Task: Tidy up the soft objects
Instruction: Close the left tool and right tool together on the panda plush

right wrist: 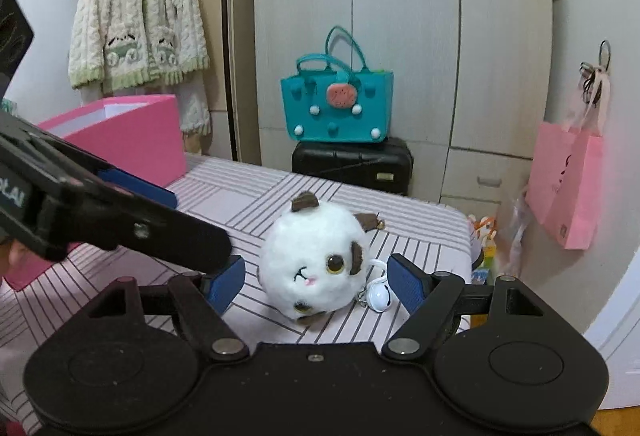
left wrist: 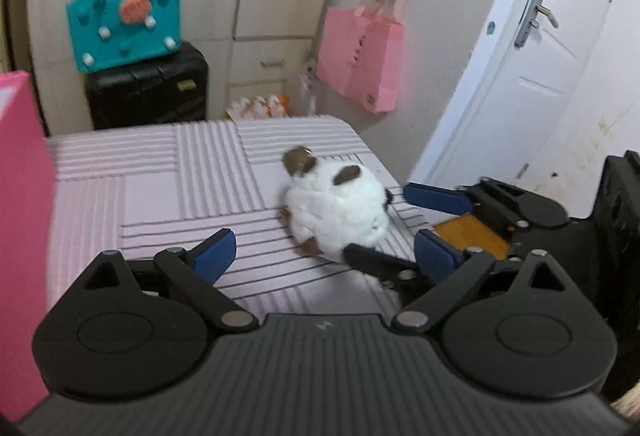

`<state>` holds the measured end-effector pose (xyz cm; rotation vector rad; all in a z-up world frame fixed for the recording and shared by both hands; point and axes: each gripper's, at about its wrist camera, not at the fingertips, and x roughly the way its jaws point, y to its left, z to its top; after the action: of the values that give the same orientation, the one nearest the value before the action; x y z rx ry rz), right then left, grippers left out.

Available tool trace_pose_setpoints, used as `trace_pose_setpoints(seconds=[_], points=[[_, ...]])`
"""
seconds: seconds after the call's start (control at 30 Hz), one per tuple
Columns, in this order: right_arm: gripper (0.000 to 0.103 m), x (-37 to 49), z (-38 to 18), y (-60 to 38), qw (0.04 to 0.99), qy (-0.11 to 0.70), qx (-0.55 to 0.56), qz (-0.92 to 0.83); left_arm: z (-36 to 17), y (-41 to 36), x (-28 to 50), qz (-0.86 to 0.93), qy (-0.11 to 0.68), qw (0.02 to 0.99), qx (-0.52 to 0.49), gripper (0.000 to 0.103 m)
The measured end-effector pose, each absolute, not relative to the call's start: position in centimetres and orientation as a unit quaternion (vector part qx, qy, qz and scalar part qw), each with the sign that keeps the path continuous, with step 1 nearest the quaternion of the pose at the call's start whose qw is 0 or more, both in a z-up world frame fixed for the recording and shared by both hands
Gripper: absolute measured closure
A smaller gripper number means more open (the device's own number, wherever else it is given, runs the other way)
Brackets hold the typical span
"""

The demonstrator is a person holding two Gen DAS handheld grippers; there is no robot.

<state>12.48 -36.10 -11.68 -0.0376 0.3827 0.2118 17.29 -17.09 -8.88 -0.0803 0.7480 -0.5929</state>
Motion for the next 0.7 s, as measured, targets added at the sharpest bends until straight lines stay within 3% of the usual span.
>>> trace_pose_setpoints(seconds=[0.5, 0.57, 0.63, 0.7], points=[[0.022, 15.3, -12.9, -36.0, 0.969, 0.218, -0.001, 0.116, -11.4, -19.4, 20.5, -0.273, 0.366, 0.888, -0.052, 0.028], [0.029, 15.7, -13.0, -35.8, 0.965, 0.234, -0.005, 0.115, -11.5, -19.6, 20.8, -0.281, 0.368, 0.885, -0.053, 0.031], [0.033, 15.7, -12.8, -35.5, 0.965, 0.24, -0.018, 0.107, -11.6, -19.7, 20.8, -0.292, 0.37, 0.88, -0.051, 0.043], [0.034, 15.7, -12.7, -35.4, 0.965, 0.243, -0.016, 0.103, -11.7, -19.8, 20.7, -0.299, 0.371, 0.878, -0.053, 0.046]])
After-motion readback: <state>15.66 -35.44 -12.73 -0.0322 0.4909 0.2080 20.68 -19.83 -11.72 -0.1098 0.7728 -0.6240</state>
